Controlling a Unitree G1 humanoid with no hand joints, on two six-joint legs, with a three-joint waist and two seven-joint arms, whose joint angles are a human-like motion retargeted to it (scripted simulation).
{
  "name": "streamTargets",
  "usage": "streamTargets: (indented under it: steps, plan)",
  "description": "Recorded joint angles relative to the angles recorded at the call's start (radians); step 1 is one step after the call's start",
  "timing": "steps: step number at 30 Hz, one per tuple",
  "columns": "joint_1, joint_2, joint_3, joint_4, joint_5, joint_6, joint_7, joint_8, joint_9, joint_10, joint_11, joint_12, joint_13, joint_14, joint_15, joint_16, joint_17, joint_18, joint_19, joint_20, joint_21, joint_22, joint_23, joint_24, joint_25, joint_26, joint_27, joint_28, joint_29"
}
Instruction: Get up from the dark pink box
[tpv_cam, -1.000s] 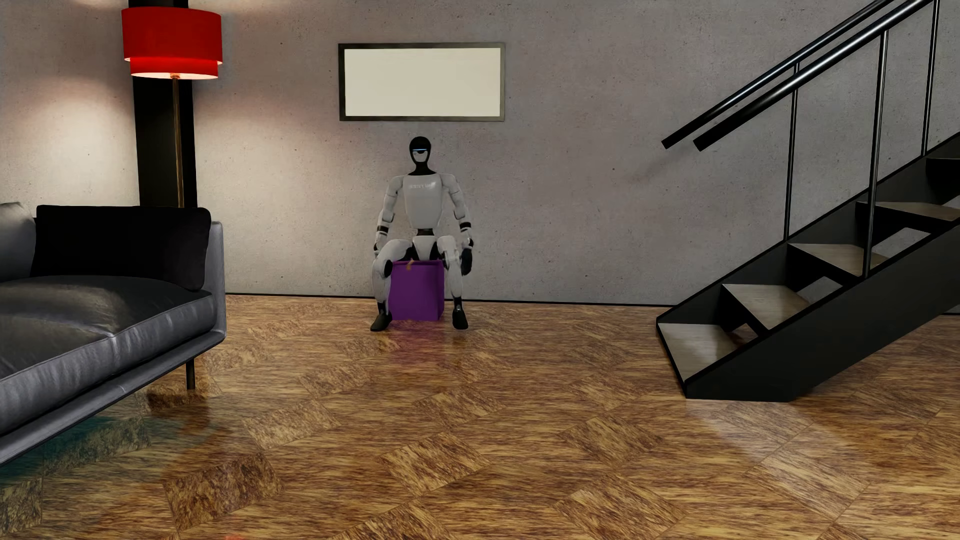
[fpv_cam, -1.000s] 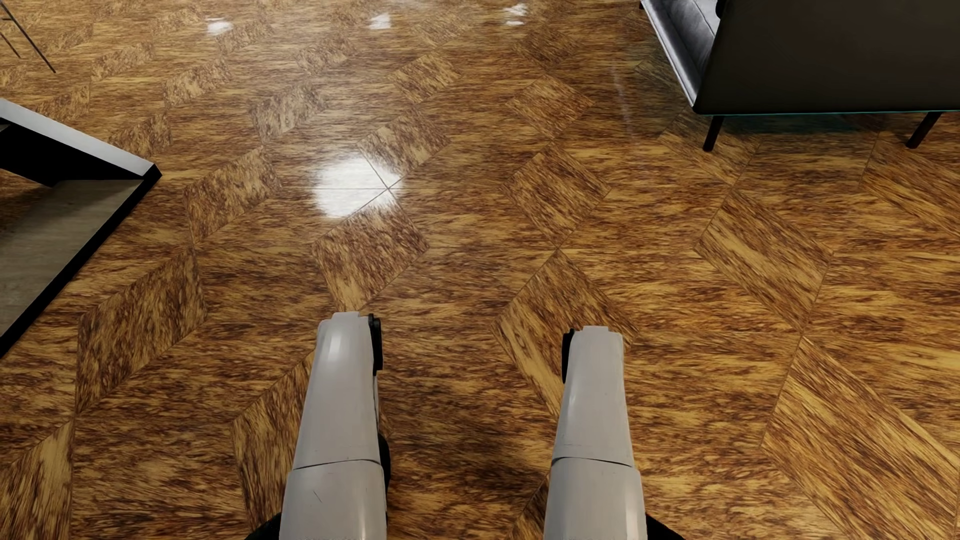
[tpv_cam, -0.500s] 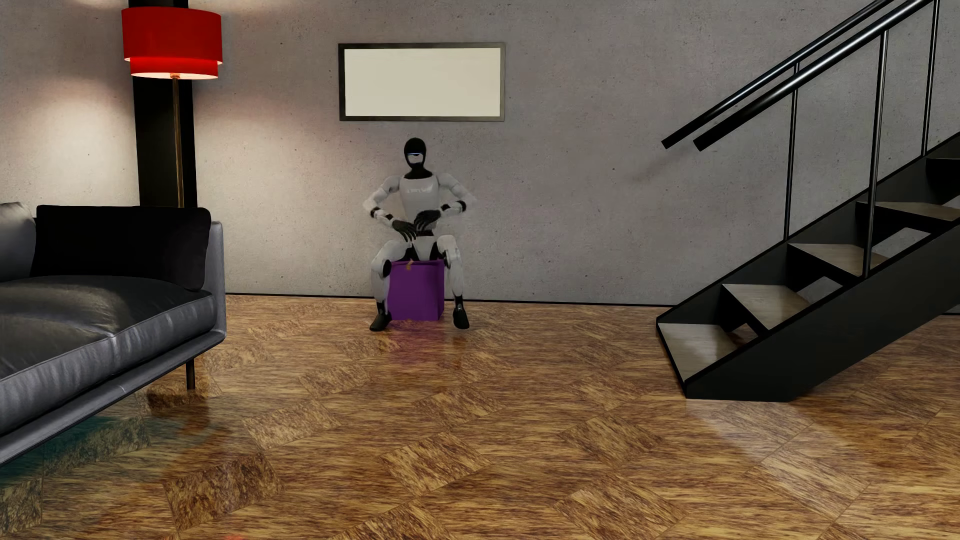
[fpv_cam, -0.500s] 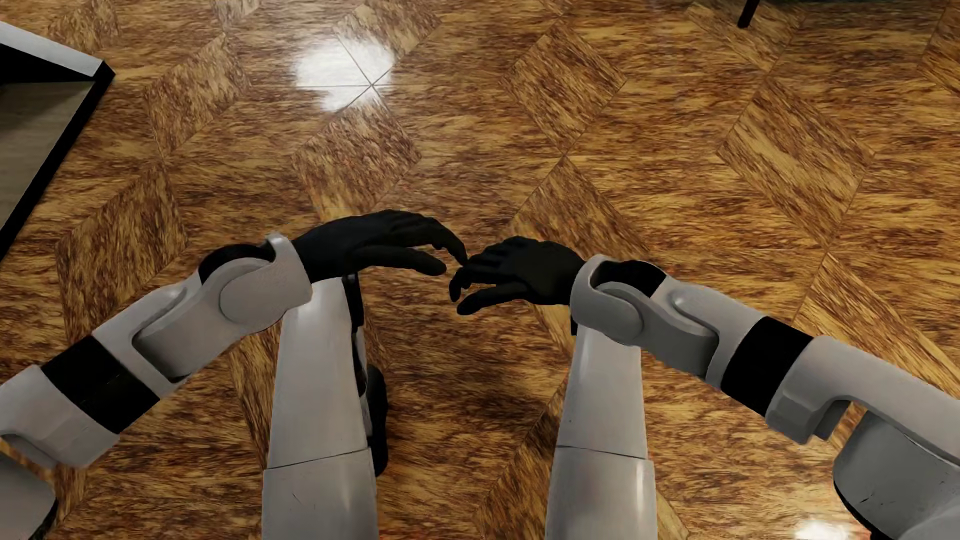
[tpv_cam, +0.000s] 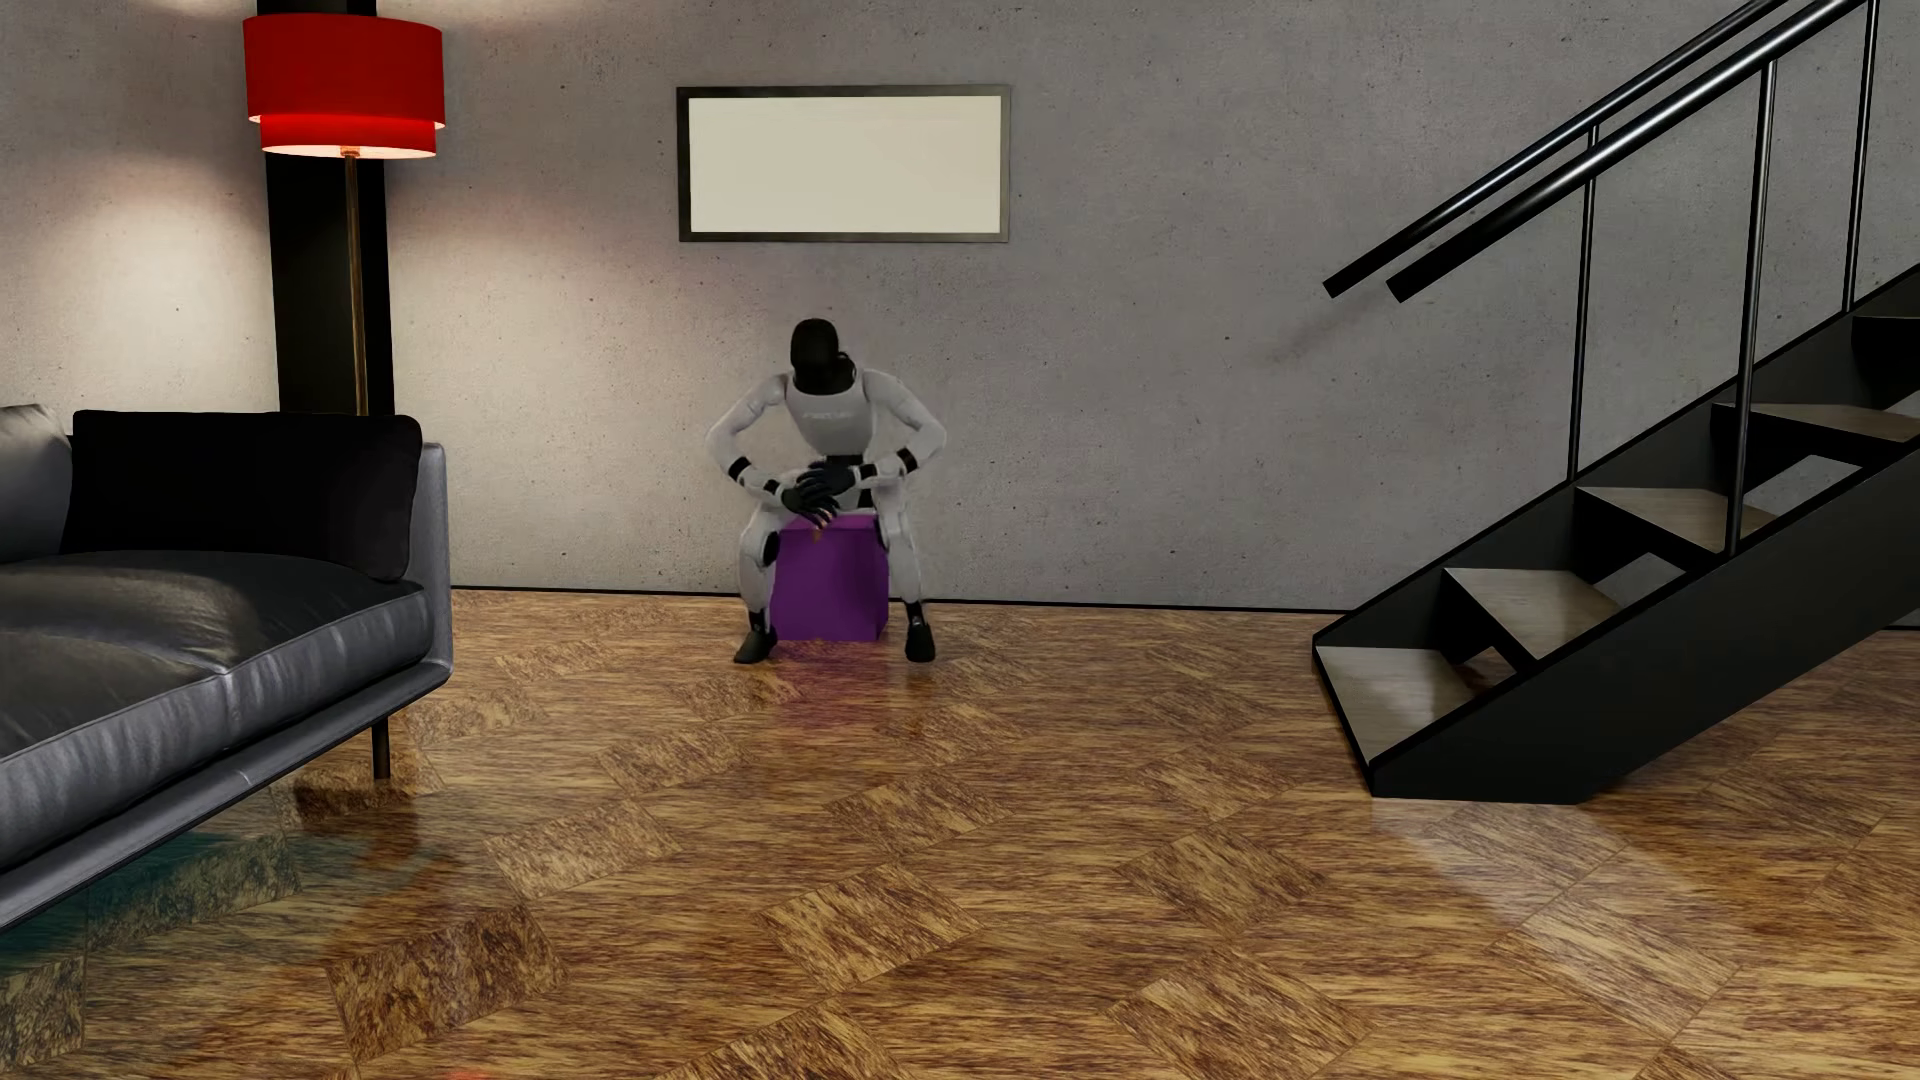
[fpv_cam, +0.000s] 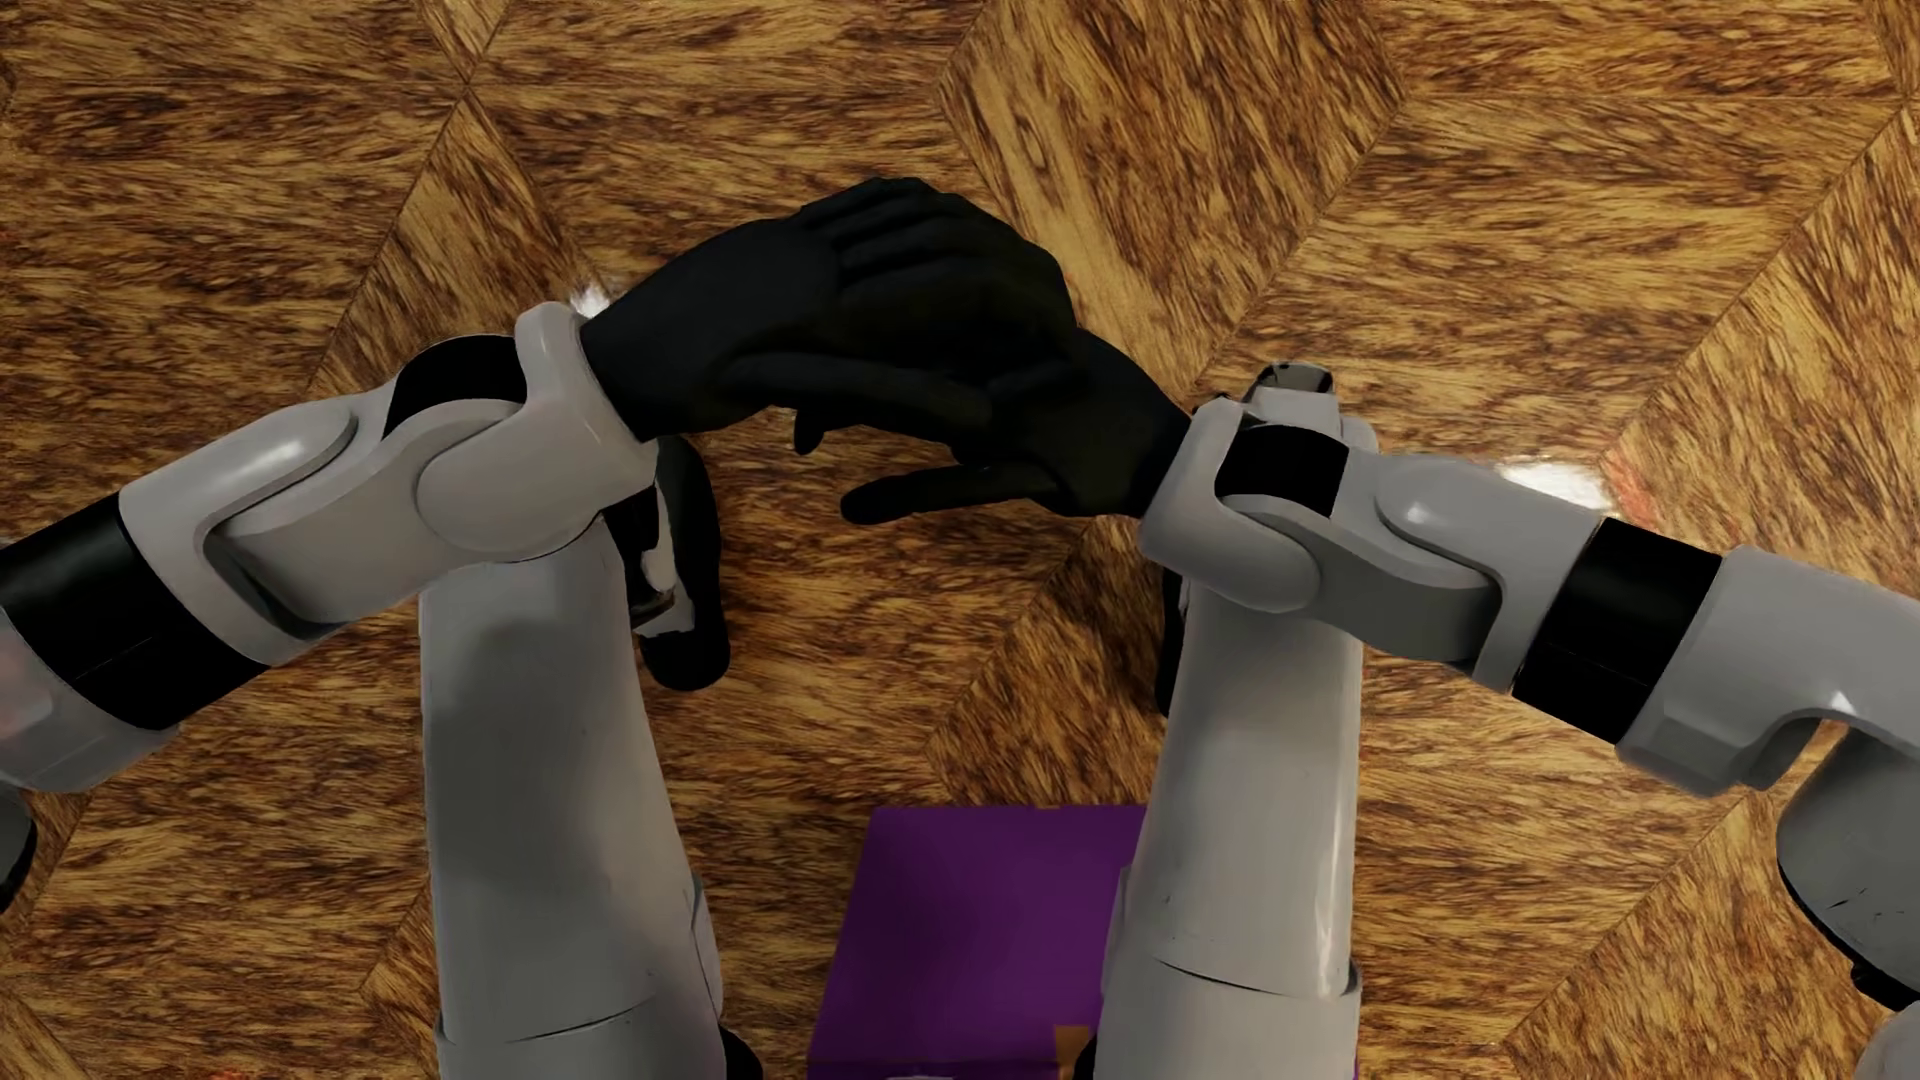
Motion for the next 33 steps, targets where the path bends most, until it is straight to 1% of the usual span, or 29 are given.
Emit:
streamTargets:
  steps: [2, 3, 5, 7, 9, 10, 11, 12, 13, 14, 16, 17, 18, 19, 21, 22, 23, 25, 27, 28, 33]
  plan:
    - [0.081, 0.066, -0.001, -0.008, -0.004, 0.002, 0.021, -0.017, -0.021, -0.11, -0.106, 0.066, 0.058, -0.002, 0.008, -0.065, 0.06, 0.006, -0.01, 0.048, -0.043, 0.097, 0.097, 0.044, -0.028, 0.014, 0.005, -0.044, 0.057]
    - [0.135, 0.111, -0.002, -0.015, -0.006, 0.003, 0.034, -0.029, -0.033, -0.181, -0.174, 0.098, 0.088, 0.006, 0.016, -0.11, 0.102, 0.014, -0.02, 0.07, -0.069, 0.161, 0.167, 0.076, -0.048, 0.02, 0.005, -0.078, 0.094]
    - [0.261, 0.221, -0.003, -0.033, -0.006, 0.007, 0.058, -0.054, -0.066, -0.354, -0.34, 0.16, 0.156, 0.029, 0.05, -0.227, 0.217, 0.034, -0.034, 0.112, -0.13, 0.331, 0.342, 0.153, -0.103, 0.025, -0.005, -0.144, 0.178]
    - [0.413, 0.354, -0.004, -0.051, -0.001, 0.005, 0.084, -0.084, -0.11, -0.553, -0.531, 0.221, 0.22, 0.074, 0.108, -0.362, 0.352, 0.057, -0.053, 0.154, -0.191, 0.536, 0.547, 0.233, -0.164, 0.032, -0.019, -0.226, 0.29]
    - [0.572, 0.502, -0.001, -0.065, -0.002, 0.012, 0.111, -0.121, -0.171, -0.763, -0.731, 0.283, 0.296, 0.139, 0.172, -0.501, 0.483, 0.077, -0.059, 0.177, -0.251, 0.758, 0.745, 0.316, -0.22, 0.047, -0.023, -0.292, 0.406]
    - [0.654, 0.579, -0.002, -0.071, -0.003, 0.015, 0.122, -0.142, -0.207, -0.869, -0.831, 0.311, 0.338, 0.175, 0.203, -0.563, 0.535, 0.08, -0.062, 0.181, -0.283, 0.854, 0.815, 0.353, -0.238, 0.067, -0.017, -0.334, 0.473]
    - [0.737, 0.657, -0.004, -0.077, -0.002, 0.019, 0.137, -0.162, -0.249, -0.975, -0.93, 0.344, 0.389, 0.21, 0.233, -0.609, 0.577, 0.083, -0.067, 0.202, -0.332, 0.926, 0.861, 0.366, -0.236, 0.085, -0.003, -0.396, 0.54]
    - [0.824, 0.74, -0.009, -0.086, 0.002, 0.026, 0.147, -0.181, -0.296, -1.084, -1.028, 0.393, 0.451, 0.244, 0.261, -0.641, 0.608, 0.09, -0.077, 0.226, -0.388, 0.973, 0.893, 0.355, -0.205, 0.122, 0.04, -0.42, 0.567]
    - [0.915, 0.824, -0.013, -0.094, 0.009, 0.028, 0.159, -0.196, -0.343, -1.19, -1.121, 0.447, 0.519, 0.272, 0.283, -0.657, 0.634, 0.096, -0.091, 0.257, -0.445, 1.006, 0.918, 0.324, -0.161, 0.159, 0.084, -0.418, 0.55]
    - [1.007, 0.908, -0.016, -0.103, 0.019, 0.032, 0.17, -0.214, -0.391, -1.291, -1.209, 0.509, 0.589, 0.297, 0.303, -0.663, 0.648, 0.106, -0.106, 0.294, -0.498, 1.03, 0.935, 0.291, -0.116, 0.189, 0.113, -0.407, 0.539]
    - [1.18, 1.065, -0.017, -0.12, 0.047, 0.037, 0.189, -0.248, -0.488, -1.475, -1.368, 0.622, 0.722, 0.341, 0.336, -0.652, 0.647, 0.124, -0.136, 0.37, -0.587, 1.067, 0.934, 0.211, -0.027, 0.224, 0.145, -0.401, 0.529]
    - [1.259, 1.139, -0.017, -0.127, 0.055, 0.039, 0.2, -0.268, -0.539, -1.554, -1.442, 0.679, 0.789, 0.354, 0.346, -0.641, 0.637, 0.131, -0.142, 0.401, -0.625, 1.076, 0.919, 0.185, -0.004, 0.229, 0.151, -0.386, 0.524]
    - [1.336, 1.206, -0.018, -0.134, 0.064, 0.038, 0.212, -0.285, -0.593, -1.636, -1.509, 0.739, 0.855, 0.366, 0.355, -0.627, 0.627, 0.14, -0.148, 0.435, -0.66, 1.081, 0.9, 0.171, 0.002, 0.224, 0.142, -0.372, 0.53]
    - [1.406, 1.267, -0.02, -0.139, 0.073, 0.039, 0.219, -0.299, -0.639, -1.717, -1.574, 0.785, 0.907, 0.381, 0.363, -0.618, 0.614, 0.142, -0.153, 0.466, -0.699, 1.089, 0.887, 0.168, -0.003, 0.217, 0.129, -0.359, 0.542]
    - [1.479, 1.36, -0.023, -0.137, 0.076, 0.035, 0.238, -0.326, -0.727, -1.778, -1.67, 0.856, 0.989, 0.381, 0.37, -0.607, 0.594, 0.129, -0.146, 0.522, -0.752, 1.138, 0.896, 0.151, -0.001, 0.21, 0.113, -0.336, 0.556]
    - [1.536, 1.435, -0.029, -0.135, 0.076, 0.046, 0.247, -0.348, -0.727, -1.798, -1.723, 0.886, 1.005, 0.374, 0.377, -0.604, 0.59, 0.126, -0.137, 0.557, -0.783, 1.156, 0.928, 0.137, -0.014, 0.204, 0.104, -0.331, 0.55]
    - [1.571, 1.471, -0.031, -0.135, 0.076, 0.045, 0.251, -0.36, -0.744, -1.811, -1.735, 0.9, 1.019, 0.368, 0.368, -0.609, 0.592, 0.125, -0.135, 0.576, -0.804, 1.204, 0.975, 0.13, -0.012, 0.209, 0.109, -0.318, 0.538]
    - [1.632, 1.514, -0.032, -0.138, 0.075, 0.043, 0.262, -0.374, -0.785, -1.84, -1.734, 0.922, 1.037, 0.36, 0.349, -0.636, 0.612, 0.122, -0.138, 0.593, -0.82, 1.321, 1.109, 0.116, 0.001, 0.241, 0.156, -0.279, 0.485]
    - [1.672, 1.534, -0.036, -0.138, 0.071, 0.044, 0.271, -0.377, -0.814, -1.865, -1.731, 0.944, 1.034, 0.355, 0.338, -0.664, 0.62, 0.118, -0.134, 0.628, -0.824, 1.403, 1.21, 0.109, -0.002, 0.265, 0.187, -0.257, 0.465]
    - [1.676, 1.539, -0.038, -0.137, 0.069, 0.044, 0.272, -0.377, -0.827, -1.861, -1.73, 0.961, 1.039, 0.347, 0.334, -0.671, 0.618, 0.116, -0.131, 0.643, -0.827, 1.415, 1.23, 0.11, -0.012, 0.268, 0.192, -0.256, 0.457]
    - [1.695, 1.552, -0.041, -0.133, 0.066, 0.047, 0.27, -0.367, -0.868, -1.862, -1.728, 1.052, 1.107, 0.327, 0.322, -0.697, 0.569, 0.11, -0.133, 0.66, -0.864, 1.32, 1.143, 0.139, -0.005, 0.236, 0.158, -0.326, 0.504]
